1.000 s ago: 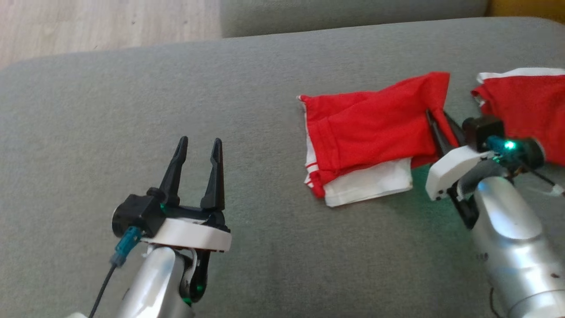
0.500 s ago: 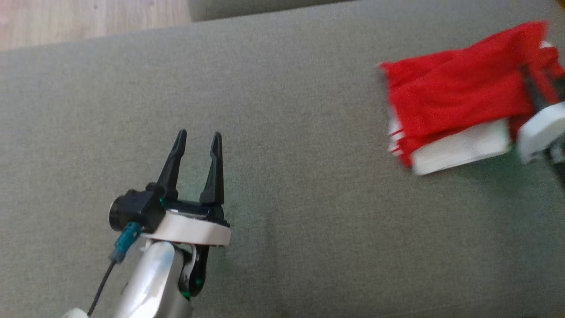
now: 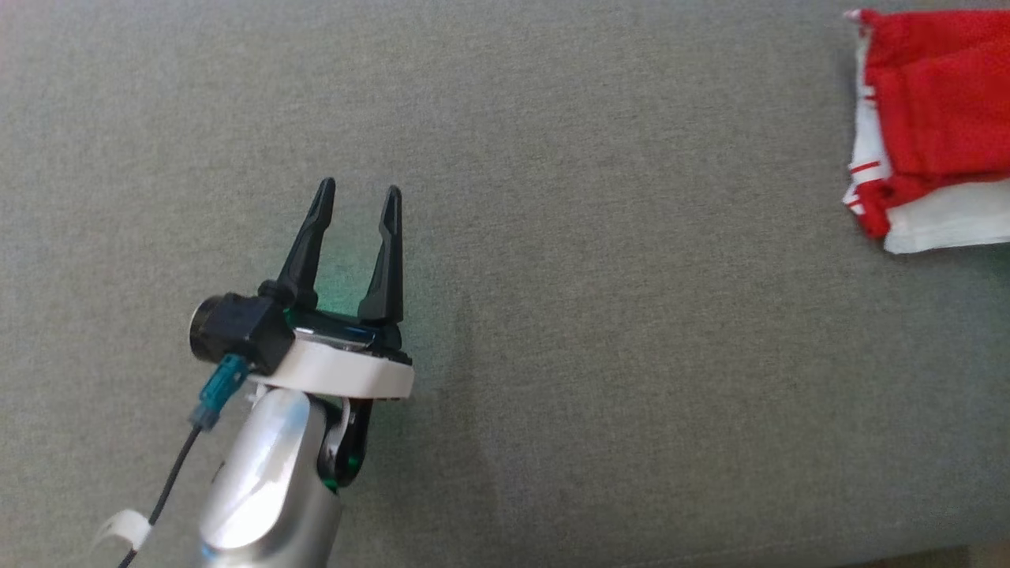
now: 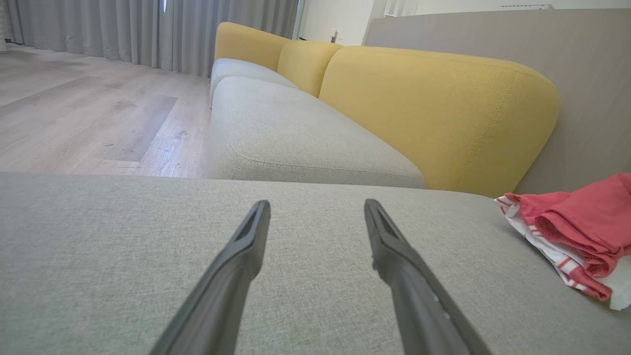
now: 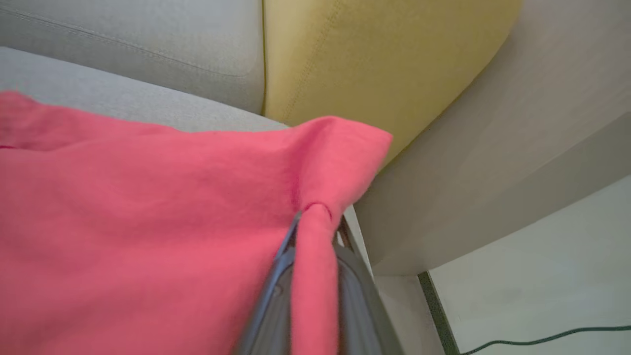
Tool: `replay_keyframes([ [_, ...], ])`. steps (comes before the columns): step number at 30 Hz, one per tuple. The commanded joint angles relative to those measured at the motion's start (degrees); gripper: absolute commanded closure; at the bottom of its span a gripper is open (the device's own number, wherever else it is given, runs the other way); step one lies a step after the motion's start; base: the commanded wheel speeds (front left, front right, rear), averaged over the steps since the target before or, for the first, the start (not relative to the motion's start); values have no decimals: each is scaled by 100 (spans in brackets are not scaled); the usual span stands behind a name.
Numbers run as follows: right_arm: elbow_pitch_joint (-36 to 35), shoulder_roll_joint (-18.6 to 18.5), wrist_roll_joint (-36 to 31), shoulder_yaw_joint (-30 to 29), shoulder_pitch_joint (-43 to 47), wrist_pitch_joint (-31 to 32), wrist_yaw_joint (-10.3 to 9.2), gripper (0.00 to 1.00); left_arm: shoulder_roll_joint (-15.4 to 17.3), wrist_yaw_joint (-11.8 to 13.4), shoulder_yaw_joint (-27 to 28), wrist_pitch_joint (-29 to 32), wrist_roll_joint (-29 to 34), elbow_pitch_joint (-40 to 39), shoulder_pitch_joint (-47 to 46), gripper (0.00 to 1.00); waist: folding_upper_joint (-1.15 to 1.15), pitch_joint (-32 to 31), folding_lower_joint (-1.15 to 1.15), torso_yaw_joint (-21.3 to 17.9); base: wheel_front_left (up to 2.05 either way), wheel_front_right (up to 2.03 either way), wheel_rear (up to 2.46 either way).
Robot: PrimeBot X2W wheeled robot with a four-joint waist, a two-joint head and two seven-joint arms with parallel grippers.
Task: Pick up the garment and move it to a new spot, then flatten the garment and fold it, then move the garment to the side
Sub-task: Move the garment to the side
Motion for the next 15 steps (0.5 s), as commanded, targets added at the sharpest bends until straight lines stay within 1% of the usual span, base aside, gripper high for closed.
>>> replay_keyframes([
  [1,-116,-235,-37,-5,-62,-14,-5,100,47,-9,171,-54,37,-142,-154,0,0,19,-1,18,0,0,0],
  [4,45,-144,-228,-301,-72,-81,-5,100,47,-20,193,-54,50,-130,-177,0,0,40,-1,25,0,0,0],
  [5,65,-105,-299,-370,-76,-137,-5,1,47,-24,205,-54,58,-118,-174,0,0,24,-1,21,0,0,0],
  [10,96,157,-596,-653,-119,-273,-5,0,47,-43,299,-54,82,-33,-107,0,0,-187,-1,-40,0,0,0],
  [15,-225,584,-801,-712,-209,-403,-5,0,47,-50,433,-54,58,-48,1,0,0,-533,-1,-110,0,0,0],
])
